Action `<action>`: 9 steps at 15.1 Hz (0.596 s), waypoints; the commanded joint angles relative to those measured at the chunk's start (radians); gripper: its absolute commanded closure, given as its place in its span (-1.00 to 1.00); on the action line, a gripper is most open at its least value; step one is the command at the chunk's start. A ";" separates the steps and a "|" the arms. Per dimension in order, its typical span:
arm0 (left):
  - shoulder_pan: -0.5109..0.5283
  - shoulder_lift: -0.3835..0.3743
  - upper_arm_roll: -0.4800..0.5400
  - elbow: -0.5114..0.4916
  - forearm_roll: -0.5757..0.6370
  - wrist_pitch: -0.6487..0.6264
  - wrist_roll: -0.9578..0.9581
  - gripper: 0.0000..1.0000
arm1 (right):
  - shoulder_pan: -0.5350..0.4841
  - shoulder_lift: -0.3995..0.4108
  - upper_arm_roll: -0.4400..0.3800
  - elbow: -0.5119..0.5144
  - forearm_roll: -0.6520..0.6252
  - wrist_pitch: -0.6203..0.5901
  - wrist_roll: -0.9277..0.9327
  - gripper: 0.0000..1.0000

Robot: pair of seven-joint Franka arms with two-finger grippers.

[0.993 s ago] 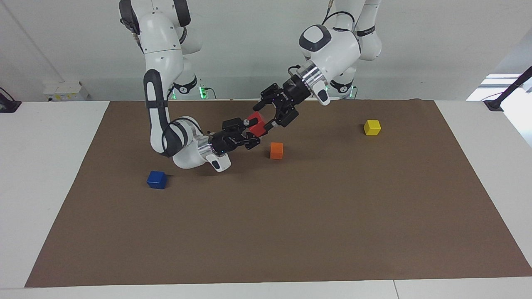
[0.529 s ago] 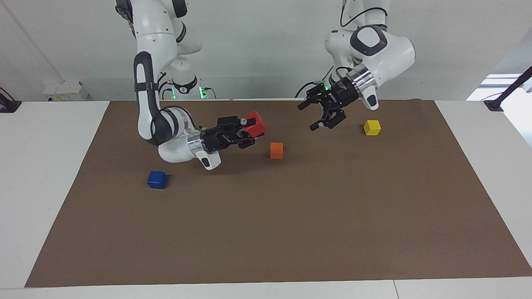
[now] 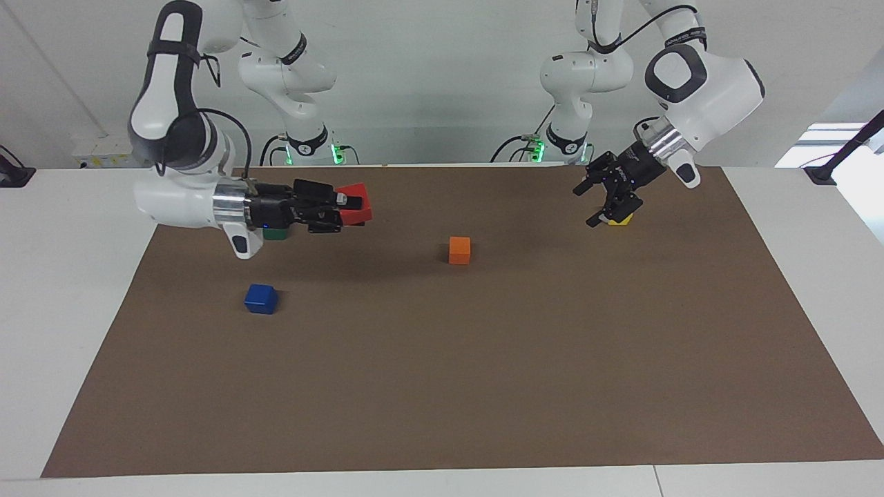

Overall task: Transfer red block to right arm and stack on blue block
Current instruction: 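Carry the red cube over the blue cube with the right gripper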

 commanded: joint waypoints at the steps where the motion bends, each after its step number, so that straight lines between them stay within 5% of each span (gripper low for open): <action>1: 0.018 -0.011 -0.009 0.002 0.188 -0.012 0.164 -1.00 | -0.033 -0.037 0.008 0.099 -0.257 0.049 0.155 1.00; 5: 0.056 -0.013 -0.008 -0.001 0.339 -0.010 0.462 -1.00 | -0.022 -0.040 0.011 0.272 -0.719 0.065 0.317 1.00; 9: 0.111 -0.013 -0.008 -0.001 0.391 -0.008 0.790 -1.00 | -0.015 -0.029 0.022 0.308 -1.077 0.135 0.306 1.00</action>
